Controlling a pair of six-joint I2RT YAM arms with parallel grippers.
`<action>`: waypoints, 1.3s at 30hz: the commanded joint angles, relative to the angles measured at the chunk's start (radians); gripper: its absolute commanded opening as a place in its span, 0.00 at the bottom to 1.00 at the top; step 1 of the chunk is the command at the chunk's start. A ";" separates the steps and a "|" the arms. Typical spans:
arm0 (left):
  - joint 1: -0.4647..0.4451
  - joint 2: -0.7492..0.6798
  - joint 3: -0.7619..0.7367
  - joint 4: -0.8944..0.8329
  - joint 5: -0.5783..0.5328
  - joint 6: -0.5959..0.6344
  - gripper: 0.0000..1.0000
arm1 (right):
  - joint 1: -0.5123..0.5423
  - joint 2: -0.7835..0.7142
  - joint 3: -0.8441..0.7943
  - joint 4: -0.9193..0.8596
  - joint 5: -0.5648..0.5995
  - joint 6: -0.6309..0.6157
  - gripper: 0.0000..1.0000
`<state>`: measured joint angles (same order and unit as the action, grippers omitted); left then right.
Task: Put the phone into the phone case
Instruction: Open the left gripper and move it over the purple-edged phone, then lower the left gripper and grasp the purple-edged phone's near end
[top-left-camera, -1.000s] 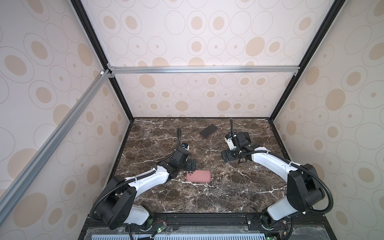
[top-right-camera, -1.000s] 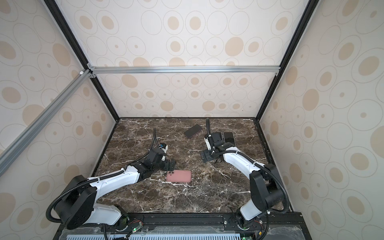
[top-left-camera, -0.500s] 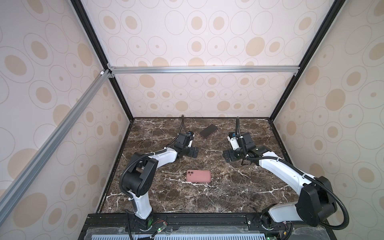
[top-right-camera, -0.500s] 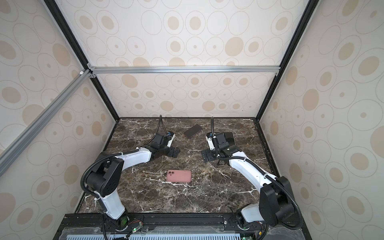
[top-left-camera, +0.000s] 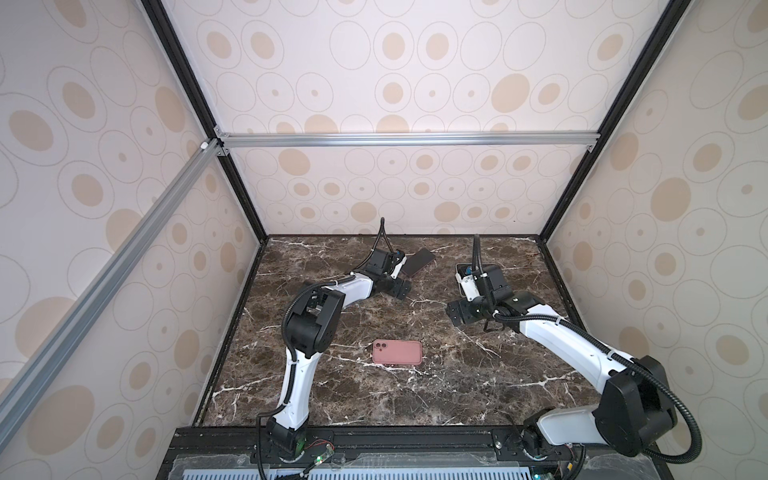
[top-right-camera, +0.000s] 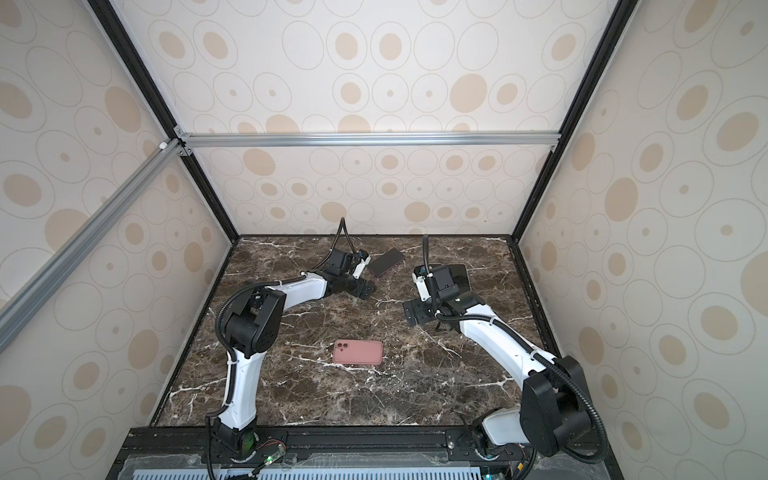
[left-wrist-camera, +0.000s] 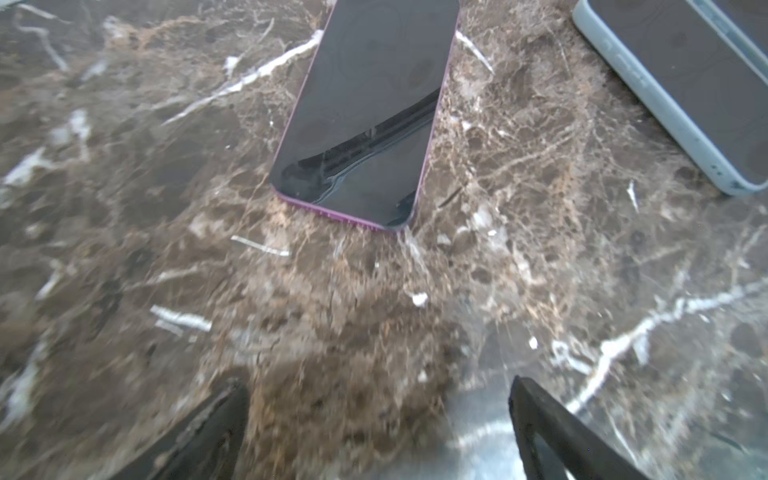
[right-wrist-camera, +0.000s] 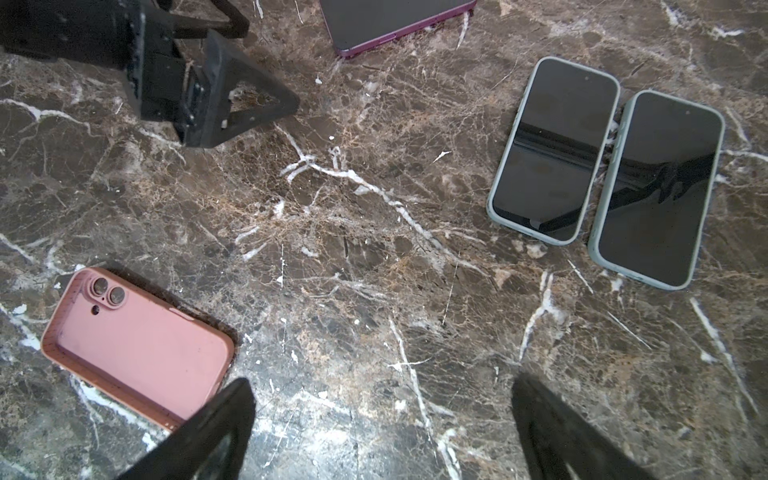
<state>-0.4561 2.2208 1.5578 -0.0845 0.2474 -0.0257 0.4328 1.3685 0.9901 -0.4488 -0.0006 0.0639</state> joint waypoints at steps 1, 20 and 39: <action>0.014 0.051 0.099 -0.074 0.030 0.044 0.97 | 0.007 -0.031 -0.021 -0.013 0.006 0.005 0.99; 0.035 0.384 0.624 -0.345 0.027 0.107 1.00 | 0.006 -0.052 -0.036 -0.036 0.046 -0.007 0.99; -0.032 0.464 0.773 -0.504 -0.163 0.260 0.93 | 0.007 -0.049 -0.021 -0.054 0.071 -0.011 0.99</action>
<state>-0.4648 2.6461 2.3276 -0.4744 0.1715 0.1505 0.4328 1.3361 0.9646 -0.4862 0.0574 0.0620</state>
